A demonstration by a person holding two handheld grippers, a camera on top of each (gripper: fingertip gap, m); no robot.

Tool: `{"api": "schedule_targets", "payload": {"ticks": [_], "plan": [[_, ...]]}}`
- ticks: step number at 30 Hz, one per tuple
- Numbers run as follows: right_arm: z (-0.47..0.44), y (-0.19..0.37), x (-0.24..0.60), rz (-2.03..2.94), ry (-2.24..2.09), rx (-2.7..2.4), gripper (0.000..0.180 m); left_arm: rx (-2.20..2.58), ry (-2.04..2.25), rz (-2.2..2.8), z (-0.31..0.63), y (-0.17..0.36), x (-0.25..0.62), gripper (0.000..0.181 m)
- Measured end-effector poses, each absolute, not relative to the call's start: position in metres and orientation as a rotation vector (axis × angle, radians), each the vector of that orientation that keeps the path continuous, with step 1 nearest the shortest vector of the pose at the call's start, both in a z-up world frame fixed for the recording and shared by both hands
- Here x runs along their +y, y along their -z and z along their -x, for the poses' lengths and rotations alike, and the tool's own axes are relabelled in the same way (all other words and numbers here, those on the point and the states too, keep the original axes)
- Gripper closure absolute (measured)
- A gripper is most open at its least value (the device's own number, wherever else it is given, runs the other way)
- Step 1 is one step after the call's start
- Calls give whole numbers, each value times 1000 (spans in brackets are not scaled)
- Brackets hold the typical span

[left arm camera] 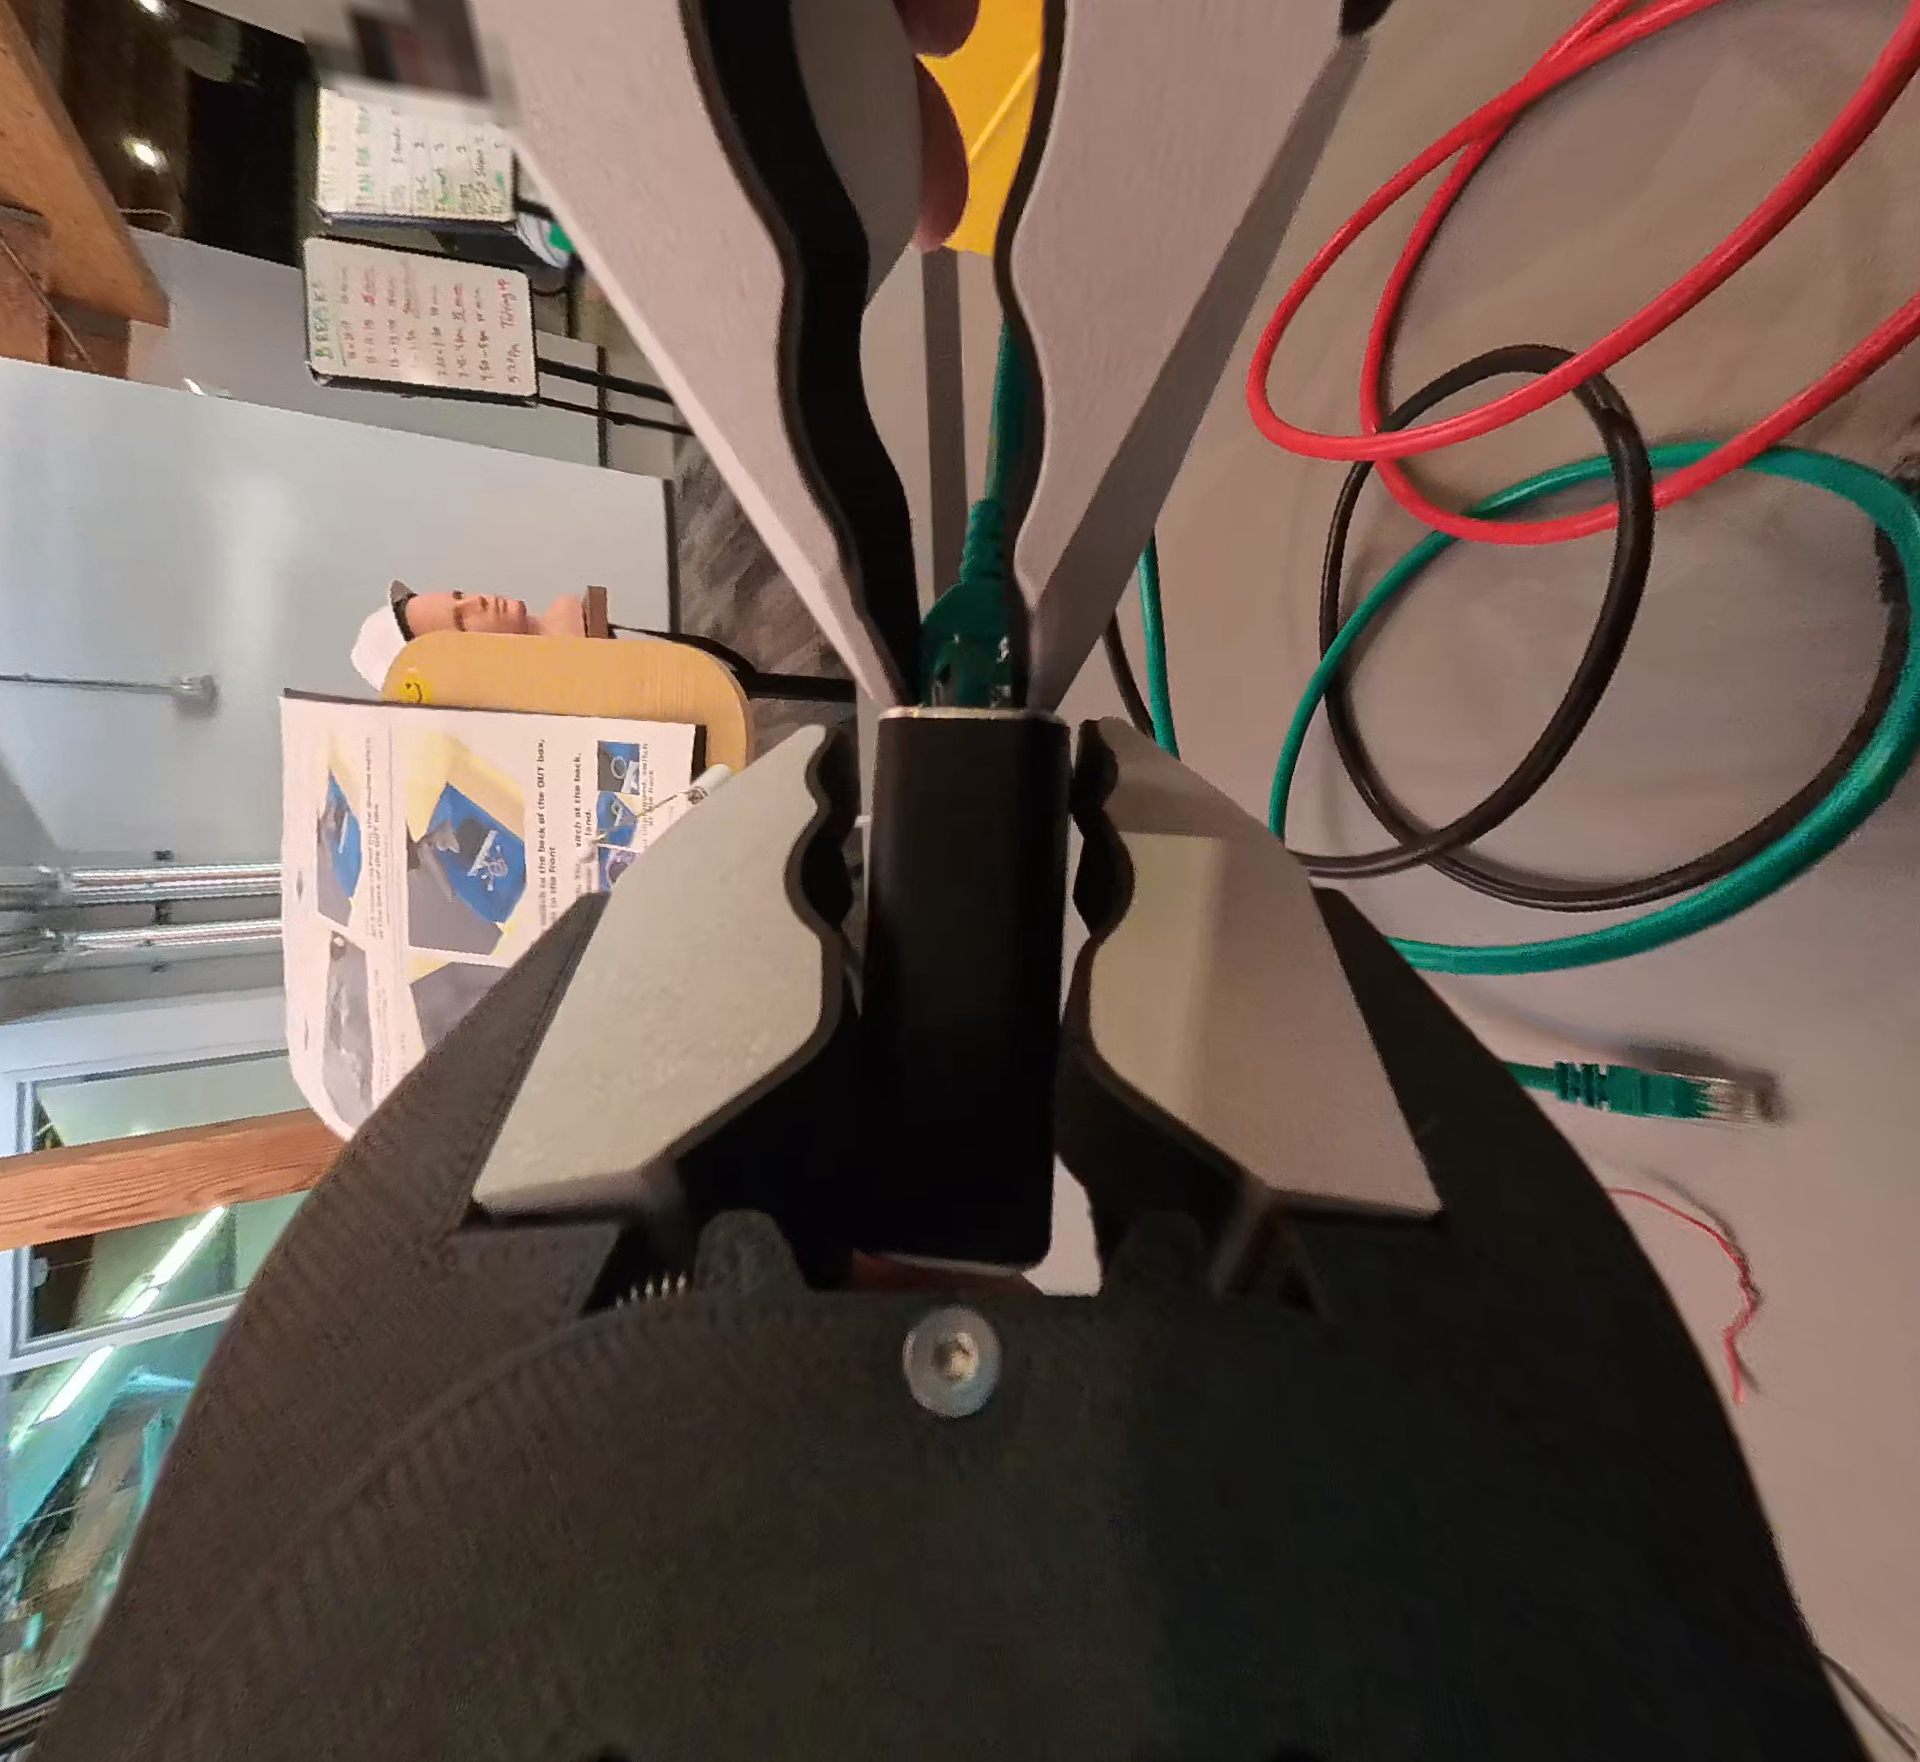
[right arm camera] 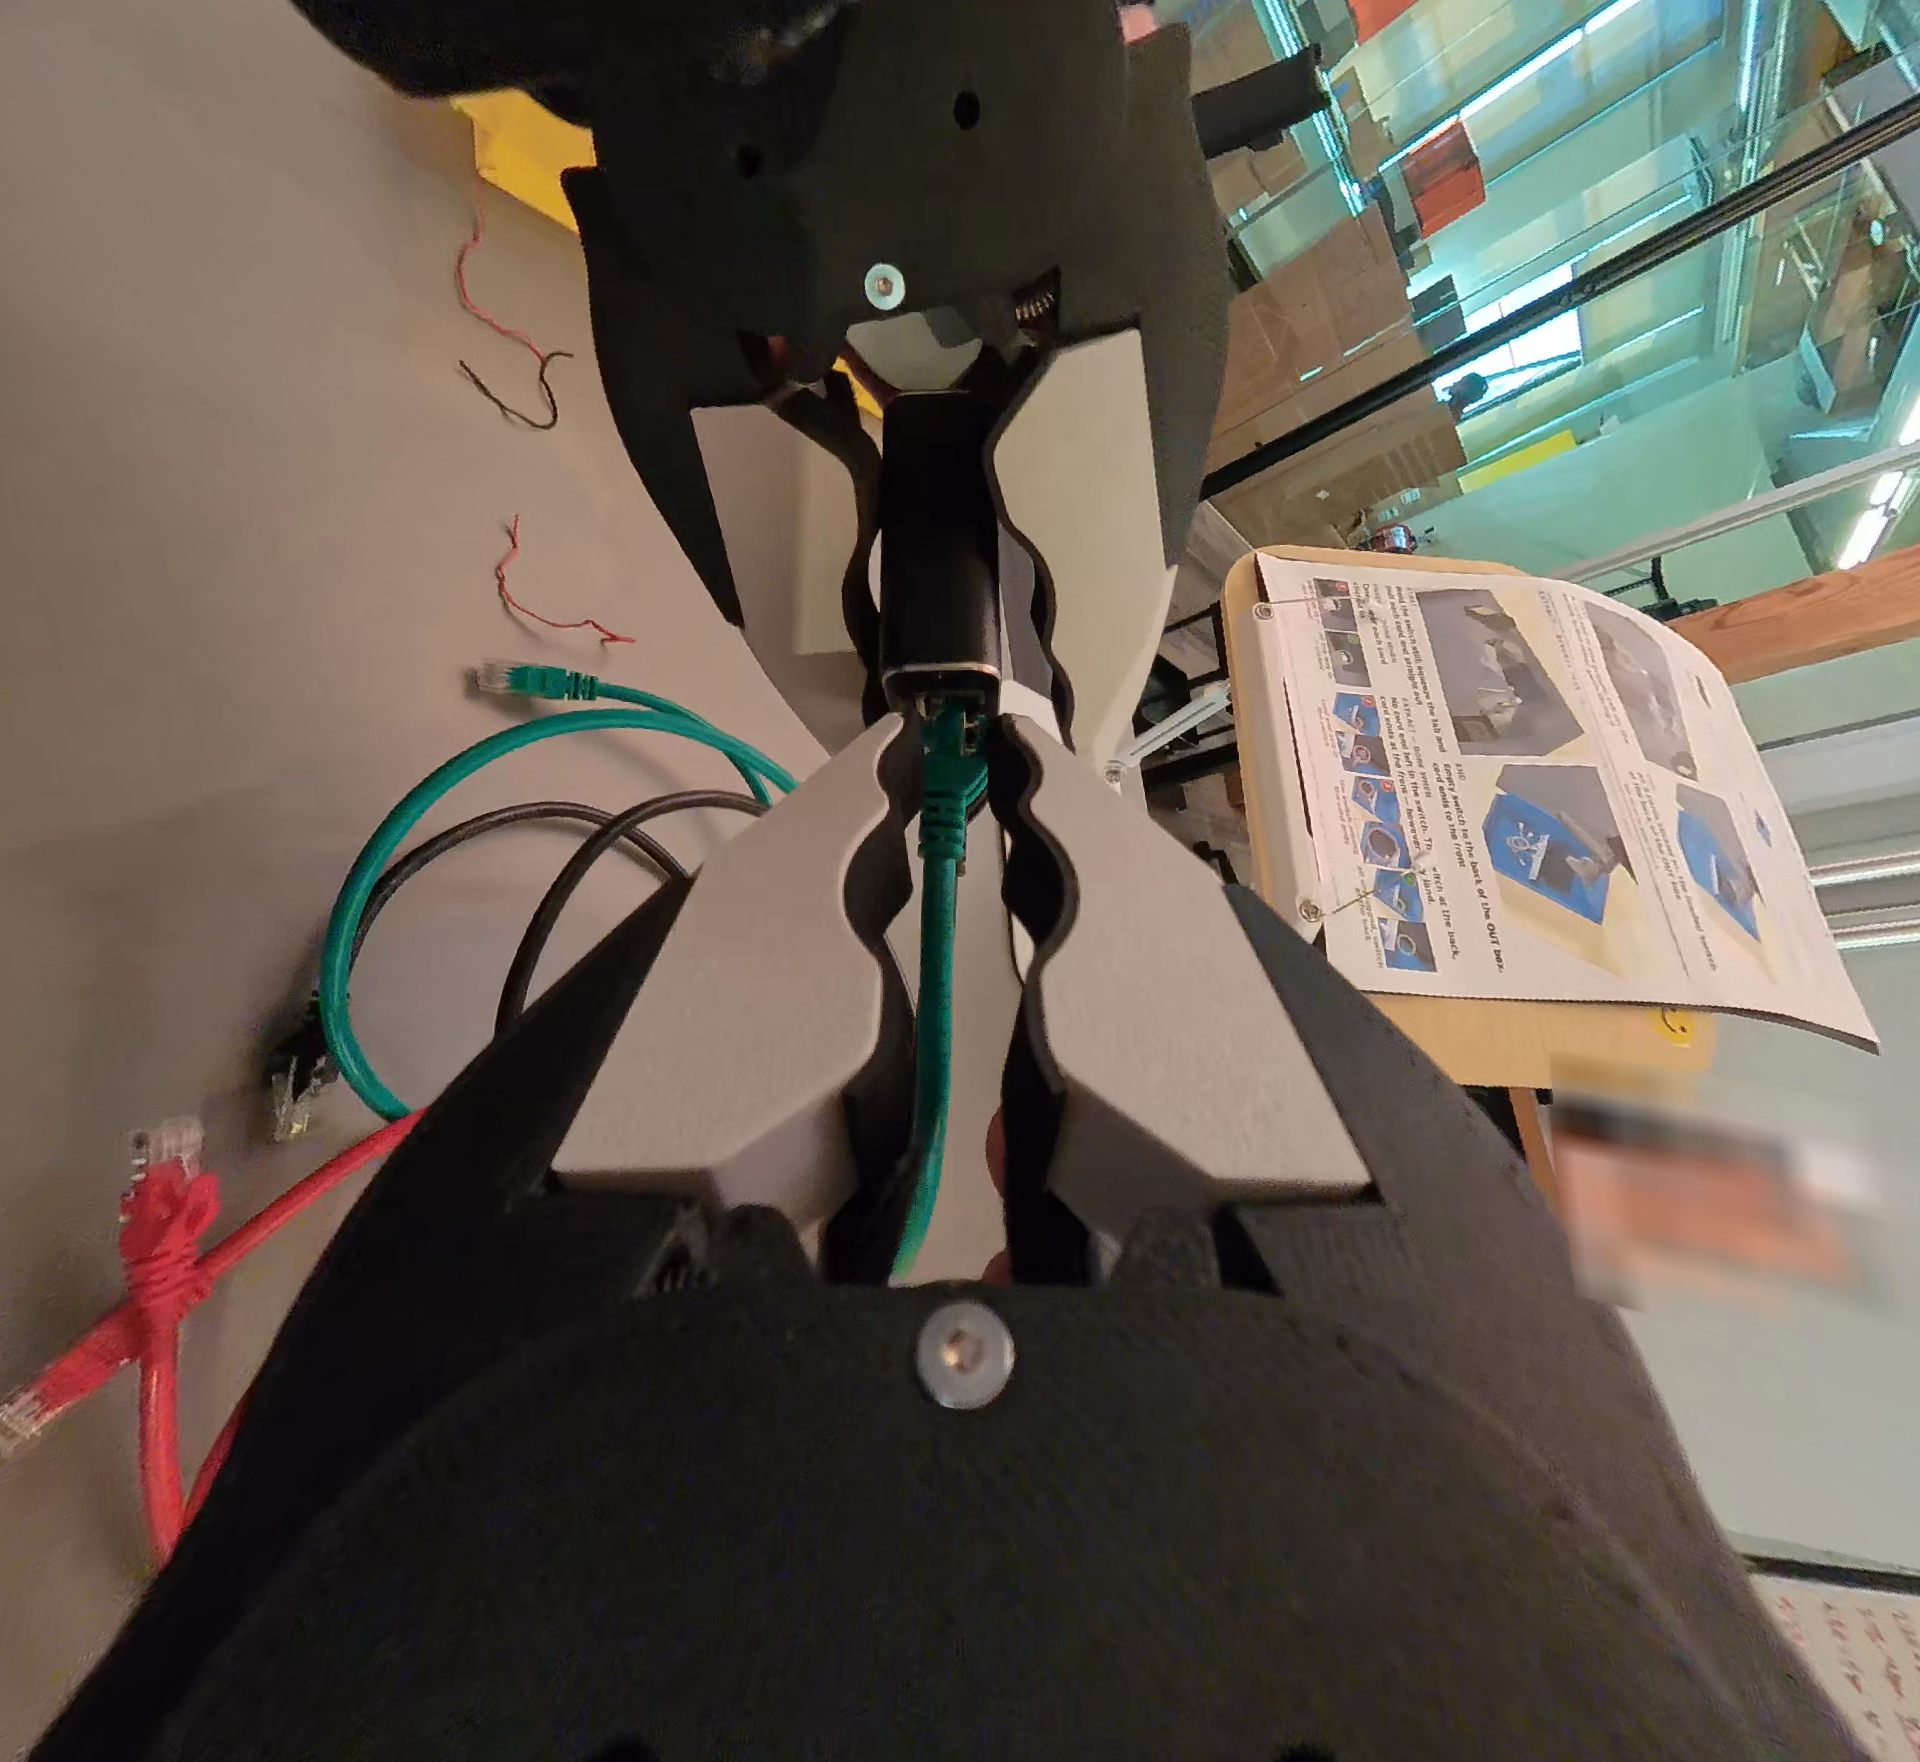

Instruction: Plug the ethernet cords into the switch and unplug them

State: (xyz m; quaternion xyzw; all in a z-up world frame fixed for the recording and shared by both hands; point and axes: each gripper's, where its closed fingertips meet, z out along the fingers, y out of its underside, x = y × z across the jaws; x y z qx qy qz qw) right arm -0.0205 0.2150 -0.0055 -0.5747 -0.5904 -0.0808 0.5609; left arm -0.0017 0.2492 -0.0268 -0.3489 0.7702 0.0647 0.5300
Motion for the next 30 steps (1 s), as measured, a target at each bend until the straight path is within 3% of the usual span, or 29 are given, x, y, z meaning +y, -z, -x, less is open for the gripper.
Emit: {"api": "schedule_targets", "payload": {"ticks": [11, 16, 21, 30], "plan": [[28, -1, 219, 1322, 360, -1388, 170, 1809, -106, 913, 12, 24, 257, 141], [32, -8, 215, 1329, 159, -1314, 170, 1800, -81, 930, 14, 21, 255, 141], [31, -7, 219, 1330, 323, -1351, 169, 1795, -72, 951, 14, 23, 258, 141], [34, -15, 198, 1302, -86, -1328, 170, 1837, 21, 860, 11, 17, 235, 141]]}}
